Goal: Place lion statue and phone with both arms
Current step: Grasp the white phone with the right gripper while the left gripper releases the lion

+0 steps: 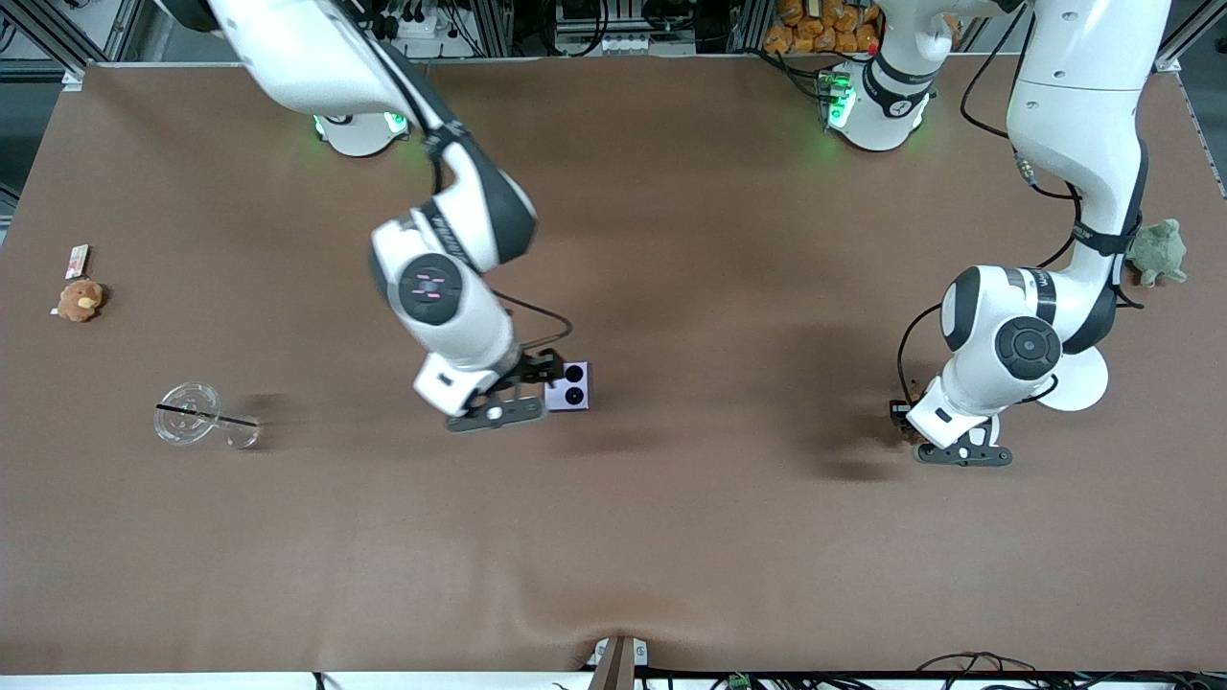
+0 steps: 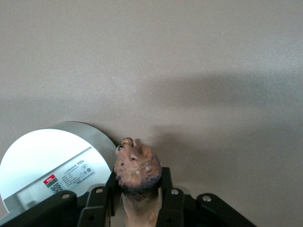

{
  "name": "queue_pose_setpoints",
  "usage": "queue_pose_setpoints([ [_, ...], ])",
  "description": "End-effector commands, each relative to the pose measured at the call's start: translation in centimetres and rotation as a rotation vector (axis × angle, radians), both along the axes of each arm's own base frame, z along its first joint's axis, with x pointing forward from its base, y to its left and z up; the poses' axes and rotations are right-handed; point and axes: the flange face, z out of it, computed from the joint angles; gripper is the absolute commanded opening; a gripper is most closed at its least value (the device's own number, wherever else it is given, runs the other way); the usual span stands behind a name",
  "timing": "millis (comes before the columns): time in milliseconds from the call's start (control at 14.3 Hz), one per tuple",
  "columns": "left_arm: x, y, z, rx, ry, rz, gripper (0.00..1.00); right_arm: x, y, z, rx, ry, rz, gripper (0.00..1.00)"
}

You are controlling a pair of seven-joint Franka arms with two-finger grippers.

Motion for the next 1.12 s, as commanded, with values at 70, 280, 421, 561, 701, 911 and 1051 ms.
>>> queue_pose_setpoints([
  [70,-0.1,-0.3,-0.2,-0.032,-0.013,0.008,0.00,-0.8,1.4,-3.8,-0.025,0.042,-0.021,1.00],
  [280,-0.1,-1.0,-0.7,-0.054,-0.022,0.011,0.00,-0.5,1.8,-6.9,0.019,0.044,-0.052,1.00],
  [421,-0.1,-1.0,-1.1,-0.053,-0.017,0.011,0.12,-0.6,2.0,-9.0,0.059,0.082,-0.095,1.00],
  [561,-0.1,-1.0,-1.1,-0.053,-0.017,0.011,0.70,-0.9,2.6,-9.9,0.062,0.066,-0.085,1.00],
  [701,-0.1,-1.0,-1.0,-0.054,-0.019,0.012,1.00,-1.2,2.7,-11.0,0.049,0.074,-0.078,1.00],
  [911,0.2,-1.2,1.5,-0.057,-0.043,0.012,1.00,-1.2,2.5,-12.1,0.043,0.077,-0.080,1.00],
  [1051,0.2,-1.7,3.5,-0.054,-0.034,0.006,1.00,-1.4,2.6,-12.8,0.041,0.079,-0.079,1.00],
])
